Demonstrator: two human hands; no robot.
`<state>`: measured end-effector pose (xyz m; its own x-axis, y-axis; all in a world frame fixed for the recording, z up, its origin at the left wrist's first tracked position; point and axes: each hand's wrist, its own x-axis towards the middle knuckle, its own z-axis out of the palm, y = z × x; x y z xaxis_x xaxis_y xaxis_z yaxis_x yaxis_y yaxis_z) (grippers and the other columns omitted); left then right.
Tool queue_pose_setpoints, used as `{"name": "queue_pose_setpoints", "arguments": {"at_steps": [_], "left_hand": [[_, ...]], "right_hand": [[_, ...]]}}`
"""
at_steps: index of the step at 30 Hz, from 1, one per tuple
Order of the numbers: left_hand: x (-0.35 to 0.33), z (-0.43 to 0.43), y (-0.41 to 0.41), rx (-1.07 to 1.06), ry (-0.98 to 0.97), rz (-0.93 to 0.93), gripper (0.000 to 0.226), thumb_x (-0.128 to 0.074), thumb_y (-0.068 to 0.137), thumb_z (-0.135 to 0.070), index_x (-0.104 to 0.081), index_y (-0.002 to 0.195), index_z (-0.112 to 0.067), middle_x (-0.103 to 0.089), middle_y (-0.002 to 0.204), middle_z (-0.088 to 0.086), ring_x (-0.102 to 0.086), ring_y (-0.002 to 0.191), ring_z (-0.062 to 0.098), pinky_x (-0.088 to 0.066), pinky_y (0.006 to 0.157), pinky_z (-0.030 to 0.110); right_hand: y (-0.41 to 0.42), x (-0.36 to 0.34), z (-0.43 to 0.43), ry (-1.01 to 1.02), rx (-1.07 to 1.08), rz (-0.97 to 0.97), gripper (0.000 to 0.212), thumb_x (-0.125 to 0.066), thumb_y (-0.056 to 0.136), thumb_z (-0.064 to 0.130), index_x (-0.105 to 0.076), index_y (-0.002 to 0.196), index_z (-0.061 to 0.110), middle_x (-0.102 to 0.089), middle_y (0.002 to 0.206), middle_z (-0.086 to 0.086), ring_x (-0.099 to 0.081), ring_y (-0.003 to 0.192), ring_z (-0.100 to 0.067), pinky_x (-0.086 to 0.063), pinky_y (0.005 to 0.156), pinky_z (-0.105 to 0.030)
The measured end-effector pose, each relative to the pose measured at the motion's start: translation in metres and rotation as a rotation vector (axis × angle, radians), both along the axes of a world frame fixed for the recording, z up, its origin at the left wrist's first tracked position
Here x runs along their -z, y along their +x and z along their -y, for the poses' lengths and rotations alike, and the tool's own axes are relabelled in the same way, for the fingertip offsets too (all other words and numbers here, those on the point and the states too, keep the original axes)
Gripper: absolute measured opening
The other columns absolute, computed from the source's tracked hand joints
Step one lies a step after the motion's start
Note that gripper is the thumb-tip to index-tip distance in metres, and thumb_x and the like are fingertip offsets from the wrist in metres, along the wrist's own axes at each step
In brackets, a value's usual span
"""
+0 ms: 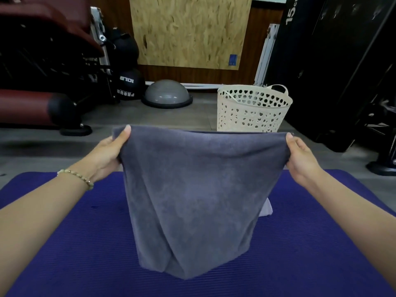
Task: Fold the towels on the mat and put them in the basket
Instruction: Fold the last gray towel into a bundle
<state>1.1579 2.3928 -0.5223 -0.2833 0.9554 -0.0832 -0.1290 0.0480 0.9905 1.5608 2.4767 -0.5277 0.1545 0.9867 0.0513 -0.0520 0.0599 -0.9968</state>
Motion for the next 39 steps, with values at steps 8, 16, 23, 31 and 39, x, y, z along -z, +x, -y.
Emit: {"name": "queue_pose_setpoints", "arguments": {"at_steps": [8,16,23,31,39], "left_hand": [[0.004,0.03,0.001,0.002,-0.022,-0.211,0.045,-0.062,0.072,-0.058,-0.067,0.096,-0.02,-0.075,0.088,-0.006,-0.07,0.086,0.008,-0.053,0.074,0.023],[0.159,0.094,0.006,0.36,-0.591,-0.364,0.038,-0.056,0.09,-0.045,-0.07,0.102,-0.012,-0.075,0.097,0.006,-0.07,0.094,0.02,-0.052,0.09,0.036],[0.25,0.134,0.011,0.461,-0.775,-0.51,0.029,-0.057,0.093,-0.04,-0.07,0.099,-0.015,-0.075,0.09,0.001,-0.069,0.084,0.013,-0.051,0.065,0.017],[0.268,0.075,-0.016,0.173,-0.731,-0.536,0.011,-0.055,0.096,-0.026,-0.062,0.094,-0.017,-0.064,0.11,0.007,-0.06,0.084,0.015,-0.046,0.069,0.026],[0.273,-0.021,0.018,0.253,-0.783,-0.677,0.042,-0.046,0.097,-0.045,-0.06,0.093,-0.006,-0.056,0.106,0.01,-0.055,0.095,0.026,-0.045,0.082,0.035]], "right_hand": [[0.012,0.022,0.036,-0.11,-0.048,0.059,0.025,-0.047,0.098,0.039,-0.062,0.099,0.019,-0.068,0.109,-0.003,-0.061,0.101,-0.016,-0.048,0.087,-0.033],[0.031,0.173,0.118,-0.541,-0.16,0.393,0.036,-0.044,0.101,0.031,-0.058,0.098,-0.002,-0.065,0.089,-0.013,-0.06,0.08,-0.022,-0.047,0.069,-0.032],[0.038,0.246,0.145,-0.609,-0.309,0.643,0.031,-0.045,0.1,0.03,-0.049,0.079,0.008,-0.053,0.072,-0.008,-0.05,0.068,-0.018,-0.042,0.069,-0.035],[0.039,0.276,0.064,-0.729,-0.305,0.883,0.026,-0.054,0.096,0.028,-0.055,0.111,0.007,-0.059,0.113,-0.011,-0.059,0.102,-0.027,-0.045,0.085,-0.037],[-0.004,0.279,-0.006,-0.794,-0.237,0.676,0.052,-0.054,0.094,0.042,-0.056,0.123,-0.002,-0.059,0.124,-0.016,-0.056,0.115,-0.032,-0.044,0.099,-0.042]]}}
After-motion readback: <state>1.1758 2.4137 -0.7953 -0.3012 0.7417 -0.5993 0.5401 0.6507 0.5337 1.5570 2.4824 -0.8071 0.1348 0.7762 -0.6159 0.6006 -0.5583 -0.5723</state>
